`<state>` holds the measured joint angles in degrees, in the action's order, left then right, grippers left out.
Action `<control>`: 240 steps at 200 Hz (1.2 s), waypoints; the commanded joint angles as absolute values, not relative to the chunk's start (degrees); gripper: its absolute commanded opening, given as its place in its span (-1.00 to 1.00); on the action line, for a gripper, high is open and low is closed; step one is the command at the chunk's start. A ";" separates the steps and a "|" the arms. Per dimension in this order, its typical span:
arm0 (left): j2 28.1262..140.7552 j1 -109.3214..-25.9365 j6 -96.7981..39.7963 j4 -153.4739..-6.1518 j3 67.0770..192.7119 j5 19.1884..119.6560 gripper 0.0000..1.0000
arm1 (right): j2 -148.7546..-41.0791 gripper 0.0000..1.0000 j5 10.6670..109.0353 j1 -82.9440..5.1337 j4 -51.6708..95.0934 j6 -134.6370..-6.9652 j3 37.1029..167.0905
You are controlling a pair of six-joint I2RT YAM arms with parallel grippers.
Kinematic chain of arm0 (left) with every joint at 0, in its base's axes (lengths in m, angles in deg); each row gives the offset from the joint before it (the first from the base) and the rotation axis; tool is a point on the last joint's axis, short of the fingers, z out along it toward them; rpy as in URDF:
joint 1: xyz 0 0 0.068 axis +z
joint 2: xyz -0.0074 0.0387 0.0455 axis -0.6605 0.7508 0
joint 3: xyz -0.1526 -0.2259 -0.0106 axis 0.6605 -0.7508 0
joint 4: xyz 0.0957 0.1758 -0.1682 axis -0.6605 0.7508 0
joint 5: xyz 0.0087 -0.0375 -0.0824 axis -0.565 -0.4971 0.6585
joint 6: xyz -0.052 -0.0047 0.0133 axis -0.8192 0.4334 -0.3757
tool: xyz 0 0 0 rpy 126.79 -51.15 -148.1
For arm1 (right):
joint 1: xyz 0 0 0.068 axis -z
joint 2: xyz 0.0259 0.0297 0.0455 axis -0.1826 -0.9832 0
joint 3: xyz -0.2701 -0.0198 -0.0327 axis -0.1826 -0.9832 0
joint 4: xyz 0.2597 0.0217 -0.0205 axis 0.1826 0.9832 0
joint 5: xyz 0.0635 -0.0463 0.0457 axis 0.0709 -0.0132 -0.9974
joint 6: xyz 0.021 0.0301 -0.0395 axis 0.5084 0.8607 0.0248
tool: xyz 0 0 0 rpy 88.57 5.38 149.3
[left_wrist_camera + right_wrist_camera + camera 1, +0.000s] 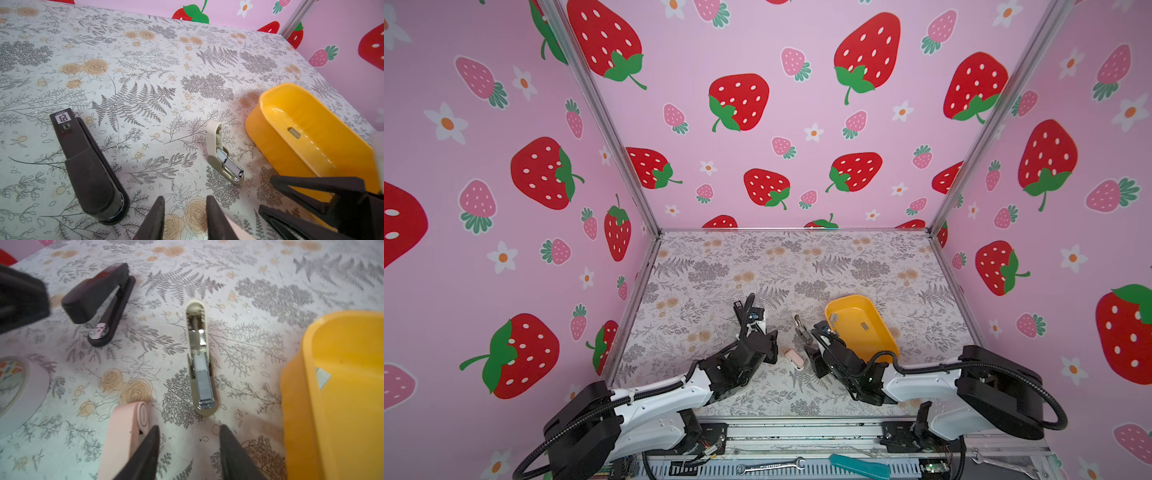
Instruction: Load the staples into the stapler
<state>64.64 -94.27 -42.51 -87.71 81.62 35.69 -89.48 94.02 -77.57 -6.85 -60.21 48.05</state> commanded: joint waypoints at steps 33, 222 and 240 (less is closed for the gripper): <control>61.39 -93.04 -42.85 -85.52 83.41 38.41 -0.27 | -85.12 0.51 95.35 -74.95 -7.91 -58.63 43.27; 63.93 -88.16 -44.33 -86.36 85.51 46.41 -0.24 | -105.76 0.07 88.50 -72.95 -14.24 -63.37 51.70; 65.46 -87.76 -44.19 -86.57 86.64 47.14 -0.24 | -106.52 0.05 88.45 -72.67 -14.50 -63.23 51.65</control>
